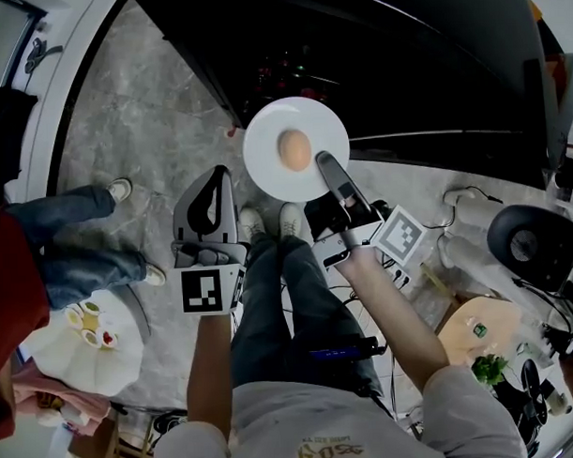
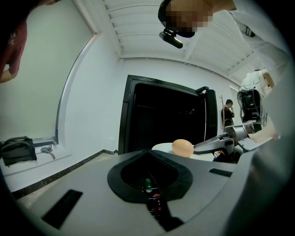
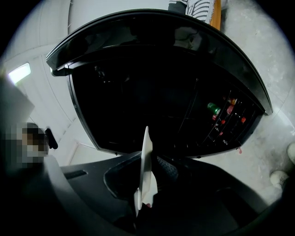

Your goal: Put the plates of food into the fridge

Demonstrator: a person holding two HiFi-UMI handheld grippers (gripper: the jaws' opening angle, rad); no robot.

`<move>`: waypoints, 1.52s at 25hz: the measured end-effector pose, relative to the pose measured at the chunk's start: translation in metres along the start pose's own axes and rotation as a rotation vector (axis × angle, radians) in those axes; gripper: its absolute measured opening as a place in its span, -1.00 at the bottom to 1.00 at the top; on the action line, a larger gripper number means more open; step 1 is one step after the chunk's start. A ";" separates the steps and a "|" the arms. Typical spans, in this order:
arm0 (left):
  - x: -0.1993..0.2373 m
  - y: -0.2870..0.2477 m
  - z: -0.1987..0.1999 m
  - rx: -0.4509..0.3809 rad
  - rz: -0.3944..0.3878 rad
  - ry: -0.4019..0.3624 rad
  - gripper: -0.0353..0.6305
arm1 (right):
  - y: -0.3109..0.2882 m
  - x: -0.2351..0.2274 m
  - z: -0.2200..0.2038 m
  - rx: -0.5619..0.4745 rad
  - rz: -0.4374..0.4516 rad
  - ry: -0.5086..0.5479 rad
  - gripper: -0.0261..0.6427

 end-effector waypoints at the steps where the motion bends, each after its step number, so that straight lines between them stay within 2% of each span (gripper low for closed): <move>1: 0.005 -0.004 -0.004 0.003 0.005 0.003 -0.88 | -0.006 -0.005 0.000 0.001 -0.001 -0.003 -0.83; 25: 0.027 -0.033 -0.057 0.005 0.062 0.021 -0.88 | -0.040 -0.062 -0.009 0.026 0.025 -0.020 -0.83; 38: 0.014 -0.034 -0.079 0.023 0.044 0.048 -0.88 | -0.042 -0.071 -0.007 0.010 0.026 -0.018 -0.83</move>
Point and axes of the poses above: the fingertips, and each gripper's own axes: y backward along the fingers, x to its left, z out of its top, the point moved 2 cm from there along y, backward along the fingers, and after that the axes turned 11 degrees about y, right-handed, at the moved point
